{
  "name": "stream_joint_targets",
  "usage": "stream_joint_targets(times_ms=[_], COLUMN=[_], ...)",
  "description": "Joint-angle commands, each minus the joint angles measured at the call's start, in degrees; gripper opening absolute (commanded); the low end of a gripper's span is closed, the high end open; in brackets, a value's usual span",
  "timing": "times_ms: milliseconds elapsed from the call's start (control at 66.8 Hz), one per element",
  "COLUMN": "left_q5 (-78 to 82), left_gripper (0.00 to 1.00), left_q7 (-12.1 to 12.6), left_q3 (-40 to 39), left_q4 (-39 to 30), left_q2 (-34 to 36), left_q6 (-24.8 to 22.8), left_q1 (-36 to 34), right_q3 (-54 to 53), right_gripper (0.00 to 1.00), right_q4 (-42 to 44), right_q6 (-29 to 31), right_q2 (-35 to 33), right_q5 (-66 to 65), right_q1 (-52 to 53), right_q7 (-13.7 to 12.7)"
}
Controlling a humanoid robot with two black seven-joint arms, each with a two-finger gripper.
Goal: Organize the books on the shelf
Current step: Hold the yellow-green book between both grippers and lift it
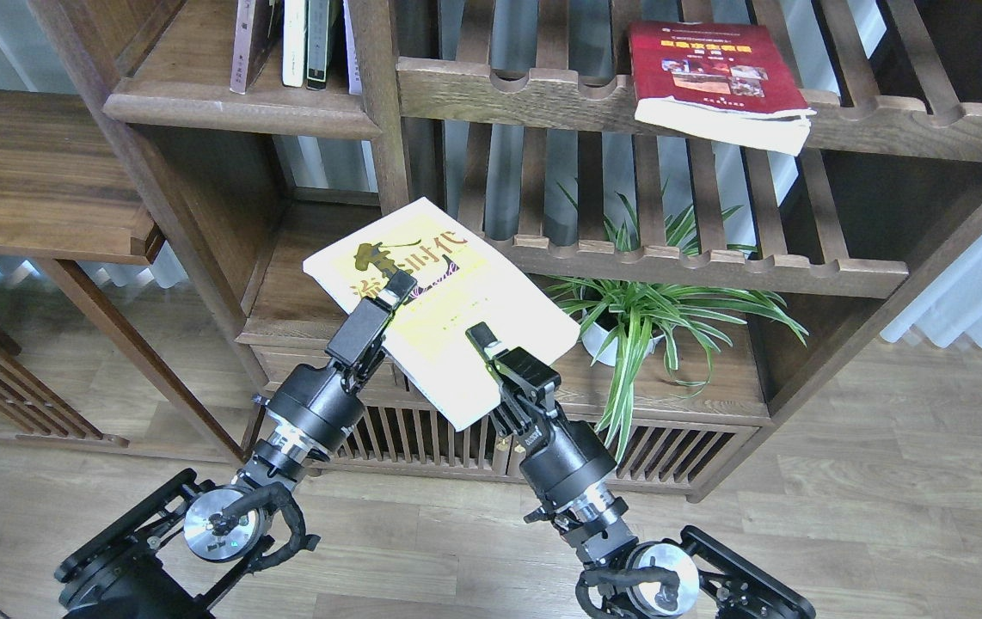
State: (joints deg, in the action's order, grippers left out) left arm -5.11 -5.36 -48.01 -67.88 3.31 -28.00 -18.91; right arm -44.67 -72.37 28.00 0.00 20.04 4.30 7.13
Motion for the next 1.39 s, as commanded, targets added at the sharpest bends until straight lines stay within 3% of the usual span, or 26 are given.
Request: stream_joint_targets(times_ms=[0,120,240,509,659,1153,1378], left_q5=[0.0,0.0,0.0,0.0,0.0,0.0,0.0], left_gripper=[0.79,0.67,0.47,0.35,0.08,0.07,0.07], left_q7=[0.0,0.0,-0.2,-0.3,-0.8,-0.9,-0.8], left_q3=[-0.1,0.0,0.1,0.2,0.1,0.1,0.1], left_q4=[-0.1,-0.1,-0.1,-0.3,-0.3,-0.2,-0.3], left_q2=[-0.2,-0.2,0.0,0.1,0.1,0.9,1.0], left_q6=[0.0,0.0,0.0,0.0,0.0,0.0,0.0], left_q1=[-0.3,-0.3,-0.3,-0.4,-0.5,-0.5,-0.7], right_q3=[0.0,0.0,0.0,0.0,-0.1,-0.3,-0.5], right_gripper=[0.04,0.04,0.04,0.04,0.04,0.06,0.25], right_q4=[-0.1,-0.1,-0.1,-0.1,-0.1,-0.1,-0.1], right_q6=[0.0,0.0,0.0,0.0,0.0,0.0,0.0], right_q2=[0.0,0.0,0.0,0.0,0.0,0.0,0.0], right_q5=[-0.3,-0.4,-0.4,-0.4,-0.4,-0.4,-0.5], right_q1=[-0.1,-0.2,-0.4,-0.2,0.0,0.2,0.3], right_q7=[0.0,0.0,0.0,0.0,0.0,0.4,0.3])
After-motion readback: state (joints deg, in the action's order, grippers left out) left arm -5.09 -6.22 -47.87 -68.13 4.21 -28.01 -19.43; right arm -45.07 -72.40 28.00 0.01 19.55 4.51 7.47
